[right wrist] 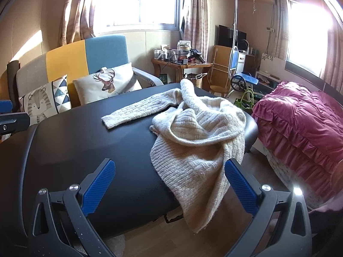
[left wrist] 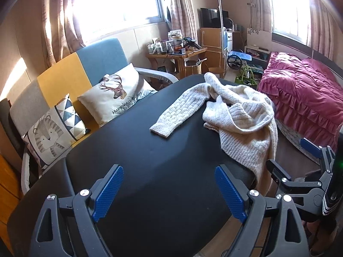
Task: Fold clothes
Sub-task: 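Move both tools toward the cream sweater on the black table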
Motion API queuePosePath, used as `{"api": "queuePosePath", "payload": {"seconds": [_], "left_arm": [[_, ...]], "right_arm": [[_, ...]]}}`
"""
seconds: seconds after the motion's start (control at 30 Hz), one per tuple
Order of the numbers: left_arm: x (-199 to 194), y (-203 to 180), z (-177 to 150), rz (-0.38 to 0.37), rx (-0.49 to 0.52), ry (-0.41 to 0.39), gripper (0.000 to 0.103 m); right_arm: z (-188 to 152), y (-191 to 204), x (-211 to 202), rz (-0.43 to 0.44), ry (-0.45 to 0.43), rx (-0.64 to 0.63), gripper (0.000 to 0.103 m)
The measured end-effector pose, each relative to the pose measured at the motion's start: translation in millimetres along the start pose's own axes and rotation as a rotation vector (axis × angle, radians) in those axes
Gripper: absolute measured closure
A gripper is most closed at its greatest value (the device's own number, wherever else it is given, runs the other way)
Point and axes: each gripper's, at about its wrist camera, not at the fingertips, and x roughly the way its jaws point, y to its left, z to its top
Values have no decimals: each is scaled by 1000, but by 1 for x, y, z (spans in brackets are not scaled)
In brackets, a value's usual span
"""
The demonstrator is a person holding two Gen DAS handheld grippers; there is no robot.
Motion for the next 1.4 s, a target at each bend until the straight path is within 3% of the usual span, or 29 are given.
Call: {"api": "queuePosePath", "payload": {"seconds": [0.6,0.87,0.97,1.17,1.23,1.4], "left_arm": [[0,9,-13,0,-70,73,13],[-25,14,-29,-16,-128,92,13],[-42,17,-40,-33,-162,91,18],[-80,24,-61,24,-180,52,19],[-87,27,-66,63,-182,51,19],[-87,45,-75,68,-249,83,19]], "right_arm": [[1,10,-9,18,10,10,0],[2,15,-35,55,-42,13,0],[2,20,-50,72,-77,4,0],[0,30,-73,102,-128,-10,0],[0,33,-79,109,-143,-17,0],[-4,34,-78,79,-164,-35,0]]}}
